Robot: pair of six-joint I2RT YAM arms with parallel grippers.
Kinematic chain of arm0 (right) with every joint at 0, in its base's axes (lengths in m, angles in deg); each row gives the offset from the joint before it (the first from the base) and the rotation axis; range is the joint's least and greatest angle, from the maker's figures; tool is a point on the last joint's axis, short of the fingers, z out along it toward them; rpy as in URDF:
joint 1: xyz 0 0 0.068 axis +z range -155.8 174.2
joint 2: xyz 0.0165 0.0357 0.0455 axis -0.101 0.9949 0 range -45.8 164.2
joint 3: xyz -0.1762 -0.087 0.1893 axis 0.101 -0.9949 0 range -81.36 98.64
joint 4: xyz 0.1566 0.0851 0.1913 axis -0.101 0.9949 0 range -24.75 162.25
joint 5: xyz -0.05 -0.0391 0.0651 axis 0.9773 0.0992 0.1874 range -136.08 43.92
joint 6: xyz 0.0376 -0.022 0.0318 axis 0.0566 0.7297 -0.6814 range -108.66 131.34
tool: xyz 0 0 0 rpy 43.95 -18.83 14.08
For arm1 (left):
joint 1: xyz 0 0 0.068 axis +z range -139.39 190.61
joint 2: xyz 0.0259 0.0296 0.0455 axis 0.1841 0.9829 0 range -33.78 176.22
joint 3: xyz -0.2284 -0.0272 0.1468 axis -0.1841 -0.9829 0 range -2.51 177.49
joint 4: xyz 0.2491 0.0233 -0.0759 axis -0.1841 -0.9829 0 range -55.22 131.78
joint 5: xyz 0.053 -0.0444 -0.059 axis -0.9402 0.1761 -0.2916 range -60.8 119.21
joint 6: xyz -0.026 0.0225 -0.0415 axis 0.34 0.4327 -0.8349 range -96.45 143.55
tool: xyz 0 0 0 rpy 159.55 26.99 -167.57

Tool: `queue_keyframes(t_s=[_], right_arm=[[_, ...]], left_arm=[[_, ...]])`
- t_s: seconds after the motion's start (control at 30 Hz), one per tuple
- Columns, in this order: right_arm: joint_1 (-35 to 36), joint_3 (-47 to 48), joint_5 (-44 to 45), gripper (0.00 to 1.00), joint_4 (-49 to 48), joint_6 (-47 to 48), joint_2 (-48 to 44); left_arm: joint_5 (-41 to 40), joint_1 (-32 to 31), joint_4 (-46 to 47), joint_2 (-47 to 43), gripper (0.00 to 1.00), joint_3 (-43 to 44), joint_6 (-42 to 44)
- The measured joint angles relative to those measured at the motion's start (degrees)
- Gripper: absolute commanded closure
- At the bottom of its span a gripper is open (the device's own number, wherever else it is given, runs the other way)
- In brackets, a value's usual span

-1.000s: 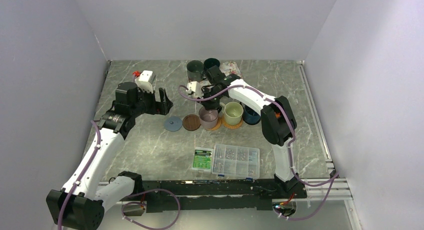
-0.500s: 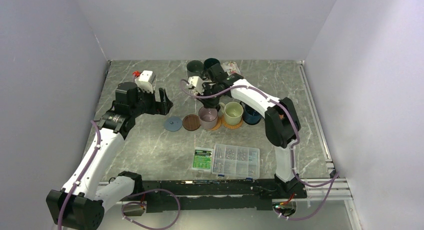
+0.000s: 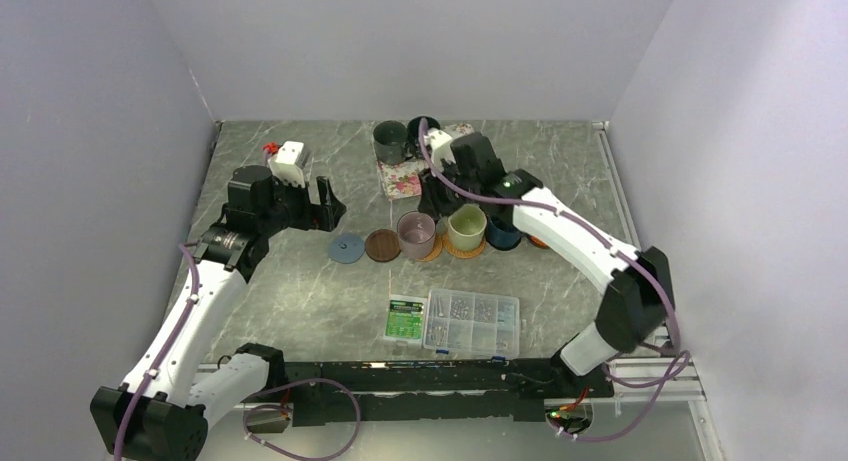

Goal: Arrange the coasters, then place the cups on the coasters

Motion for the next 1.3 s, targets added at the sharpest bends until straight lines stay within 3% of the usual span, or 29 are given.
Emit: queue_keyframes(t_s=[0.23, 0.53, 1.0, 1.3], right_arm=[[2.6, -12.1, 11.4, 0.71, -1.7, -19.9, -9.8], [4.6, -10.8, 21.5, 0.7, 0.1, -30.5, -7.3], [7.8, -1.2, 33.2, 0.65, 8.8, -35.6, 7.1], [8.6, 0.8, 36.8, 0.72, 11.9, -35.9, 12.3]], left_arm=[[0.5, 0.0, 0.0, 0.0, 0.06, 0.0, 0.0], [0.5, 0.0, 0.0, -0.1, 0.06, 0.0, 0.0], [1.9, 0.0, 0.2, -0.4, 0.07, 0.0, 0.0], [1.9, 0.0, 0.1, -0.4, 0.07, 0.0, 0.0]])
